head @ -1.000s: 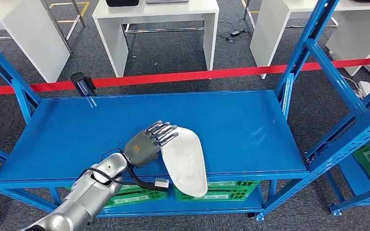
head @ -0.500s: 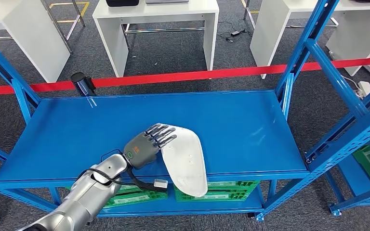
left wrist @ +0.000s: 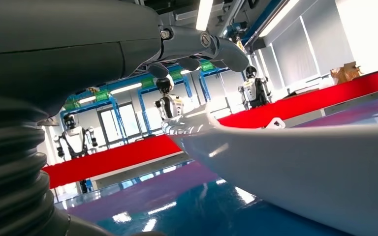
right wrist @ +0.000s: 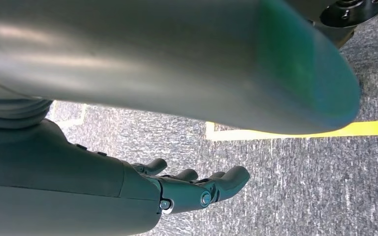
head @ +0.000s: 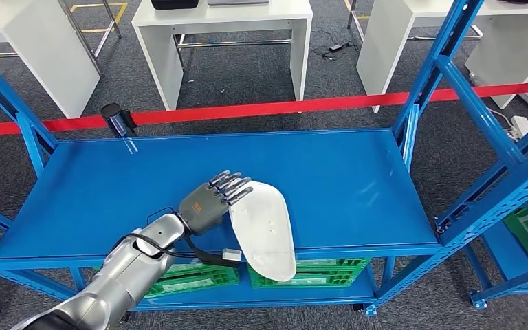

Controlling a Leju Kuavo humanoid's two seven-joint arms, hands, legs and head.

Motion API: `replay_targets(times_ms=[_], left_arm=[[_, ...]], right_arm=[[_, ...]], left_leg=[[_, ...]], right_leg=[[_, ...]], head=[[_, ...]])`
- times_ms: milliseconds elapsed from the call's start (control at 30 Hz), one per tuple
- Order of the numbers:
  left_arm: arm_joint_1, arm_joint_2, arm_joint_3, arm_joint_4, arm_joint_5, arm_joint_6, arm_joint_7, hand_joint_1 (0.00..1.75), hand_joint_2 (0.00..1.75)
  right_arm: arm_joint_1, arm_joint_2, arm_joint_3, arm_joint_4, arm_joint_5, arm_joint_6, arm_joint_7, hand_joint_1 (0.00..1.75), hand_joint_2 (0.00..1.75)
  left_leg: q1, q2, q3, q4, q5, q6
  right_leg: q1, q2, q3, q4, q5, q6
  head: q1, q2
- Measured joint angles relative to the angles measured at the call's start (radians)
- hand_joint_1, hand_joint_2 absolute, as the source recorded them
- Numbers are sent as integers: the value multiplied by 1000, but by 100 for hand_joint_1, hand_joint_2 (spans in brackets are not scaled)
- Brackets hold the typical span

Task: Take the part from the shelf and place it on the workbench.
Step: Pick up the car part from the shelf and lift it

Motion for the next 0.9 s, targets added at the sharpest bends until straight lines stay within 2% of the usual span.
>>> replay_targets(times_ms=[400,900], left_arm=[[-42,-34,-4,62,8,0,-31,0,175],[-64,-84,-19,120,7,0,-20,0,175]], right_arm=[[-1,0,1,0,4,1,9,0,0],[-1,3,2,0,4,0,16,0,0]], left_leg=[[0,0,0,0,0,0],[0,0,0,0,0,0]], right_leg=[[0,0,0,0,0,0],[0,0,0,0,0,0]], head=[[0,0],[0,0]])
